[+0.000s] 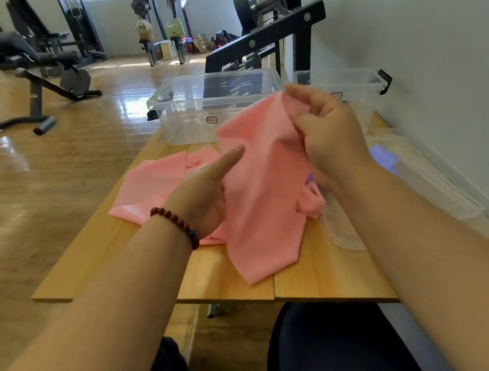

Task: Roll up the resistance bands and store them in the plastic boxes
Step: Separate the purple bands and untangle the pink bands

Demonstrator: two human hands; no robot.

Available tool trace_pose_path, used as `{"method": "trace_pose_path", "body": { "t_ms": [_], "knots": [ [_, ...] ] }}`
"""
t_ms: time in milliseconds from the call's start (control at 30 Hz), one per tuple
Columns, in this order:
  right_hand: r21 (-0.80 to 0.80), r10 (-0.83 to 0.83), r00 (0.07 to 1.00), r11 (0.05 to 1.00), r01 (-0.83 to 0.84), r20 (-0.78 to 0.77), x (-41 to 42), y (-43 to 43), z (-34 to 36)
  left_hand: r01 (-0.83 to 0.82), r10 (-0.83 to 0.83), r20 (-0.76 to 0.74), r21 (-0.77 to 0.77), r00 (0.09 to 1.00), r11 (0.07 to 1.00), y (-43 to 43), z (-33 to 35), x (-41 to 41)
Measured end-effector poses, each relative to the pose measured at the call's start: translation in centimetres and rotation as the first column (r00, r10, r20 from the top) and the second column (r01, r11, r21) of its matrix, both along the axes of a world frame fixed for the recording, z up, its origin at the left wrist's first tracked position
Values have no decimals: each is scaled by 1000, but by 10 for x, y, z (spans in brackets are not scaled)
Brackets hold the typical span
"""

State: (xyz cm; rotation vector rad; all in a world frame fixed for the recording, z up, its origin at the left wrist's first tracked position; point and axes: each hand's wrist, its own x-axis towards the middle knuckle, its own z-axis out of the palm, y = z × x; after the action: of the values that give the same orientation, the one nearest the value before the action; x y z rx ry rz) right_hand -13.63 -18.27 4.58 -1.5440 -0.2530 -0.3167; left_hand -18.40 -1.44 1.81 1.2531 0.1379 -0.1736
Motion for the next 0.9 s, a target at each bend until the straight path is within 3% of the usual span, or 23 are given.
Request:
{"method": "trace_pose_path", "body": {
  "t_ms": [67,233,400,467,600,700,800,900],
  "knots": [
    [41,34,999,999,-33,-9,7,-3,8,26,-26,5,54,1000,998,-7,-2,-4],
    [99,280,926,960,-263,-255,-5,-14,-10,-192,199,63,-105,978,976,0,0,-2],
    [119,379,825,924,-364,-419,-26,-5,-45,-137,146,73,-115,987,984,-4,1,-9],
    [112,387,830,920,-375,-403,-27,-3,-50,-105,112,55,-116,992,988,-3,3,-12],
    [321,330,901,917,-236,-280,-25,-10,-36,-144,146,45,-35,988,989,4,4,-13],
    [305,252,951,933,-190,-177,-22,-12,-23,-107,109,27,-69,994,992,4,1,-15],
    [297,208,966,942,-155,-156,-20,-7,-16,29,-28,-7,92,1000,995,-5,-8,-18],
    [331,257,949,925,-187,-184,-21,-8,-16,14,-18,9,289,1000,957,-9,-9,-19]
  ]
}}
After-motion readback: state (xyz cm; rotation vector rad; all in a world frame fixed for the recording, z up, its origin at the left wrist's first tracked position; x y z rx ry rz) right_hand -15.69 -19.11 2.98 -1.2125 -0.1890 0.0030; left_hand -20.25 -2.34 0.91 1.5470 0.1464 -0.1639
